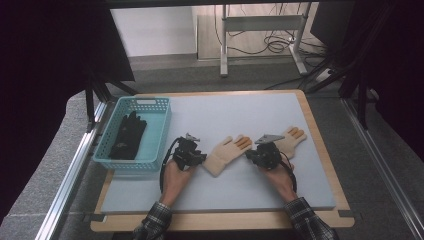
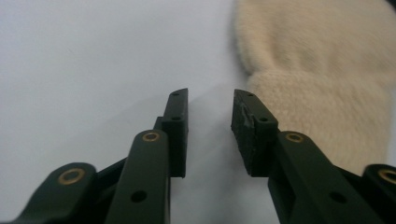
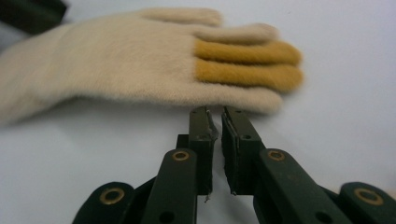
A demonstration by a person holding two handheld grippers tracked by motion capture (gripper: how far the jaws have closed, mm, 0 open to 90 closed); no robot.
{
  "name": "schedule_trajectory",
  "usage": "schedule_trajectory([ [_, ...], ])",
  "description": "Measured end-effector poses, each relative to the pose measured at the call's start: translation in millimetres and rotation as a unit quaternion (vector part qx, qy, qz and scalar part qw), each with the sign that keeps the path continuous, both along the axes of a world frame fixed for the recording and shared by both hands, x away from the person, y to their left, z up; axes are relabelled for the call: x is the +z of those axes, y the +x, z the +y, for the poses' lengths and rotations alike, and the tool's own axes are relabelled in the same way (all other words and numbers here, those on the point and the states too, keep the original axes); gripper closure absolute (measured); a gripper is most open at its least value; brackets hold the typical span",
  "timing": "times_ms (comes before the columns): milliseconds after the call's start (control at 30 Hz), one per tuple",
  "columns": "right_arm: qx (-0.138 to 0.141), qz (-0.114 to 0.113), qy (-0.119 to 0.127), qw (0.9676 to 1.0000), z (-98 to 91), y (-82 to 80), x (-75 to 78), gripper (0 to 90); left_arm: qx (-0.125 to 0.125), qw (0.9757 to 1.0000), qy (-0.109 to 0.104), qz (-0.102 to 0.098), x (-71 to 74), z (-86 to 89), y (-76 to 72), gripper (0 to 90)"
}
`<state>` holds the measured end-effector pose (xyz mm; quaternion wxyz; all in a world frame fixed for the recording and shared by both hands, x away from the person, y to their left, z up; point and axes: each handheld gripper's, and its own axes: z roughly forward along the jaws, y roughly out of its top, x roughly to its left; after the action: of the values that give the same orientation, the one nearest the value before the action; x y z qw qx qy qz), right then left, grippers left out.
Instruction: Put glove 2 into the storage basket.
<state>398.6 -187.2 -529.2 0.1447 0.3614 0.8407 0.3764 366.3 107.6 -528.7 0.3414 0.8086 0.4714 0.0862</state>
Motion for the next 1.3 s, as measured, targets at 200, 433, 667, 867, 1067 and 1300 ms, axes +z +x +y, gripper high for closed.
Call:
schedule_trajectory([
  [200,-0.002,-0.002,-0.002,1.0000,5.5,12.8,0.2,77.3,-0.025,0.9995,-0.014,-0.013,-2.9,0.6,-28.2,61.2],
  [433,-0.008,-0.012,0.009,0.9999,-10.2,8.1,13.6,66.6,-0.001,0.9968,0.011,-0.080,-9.1,19.2,-58.2,34.0],
  [667,-0.033,-0.021,0.002,0.9992,-42.5,10.1,36.1,60.6,0.009,0.9951,0.042,-0.089,-18.9,29.6,-71.1,17.4],
  [867,-0.085,-0.029,-0.007,0.9959,-80.7,14.9,50.1,58.1,0.002,0.9967,0.032,-0.075,-20.4,30.5,-68.4,10.0],
  [1067,-0.131,-0.026,-0.013,0.9910,-111.6,17.2,52.1,53.8,0.001,0.9968,0.029,-0.074,-20.5,31.4,-68.3,9.9],
  [1300,-0.155,-0.013,-0.025,0.9875,-122.9,11.6,36.6,52.2,0.002,0.9968,0.029,-0.075,-20.7,31.5,-68.4,9.9],
])
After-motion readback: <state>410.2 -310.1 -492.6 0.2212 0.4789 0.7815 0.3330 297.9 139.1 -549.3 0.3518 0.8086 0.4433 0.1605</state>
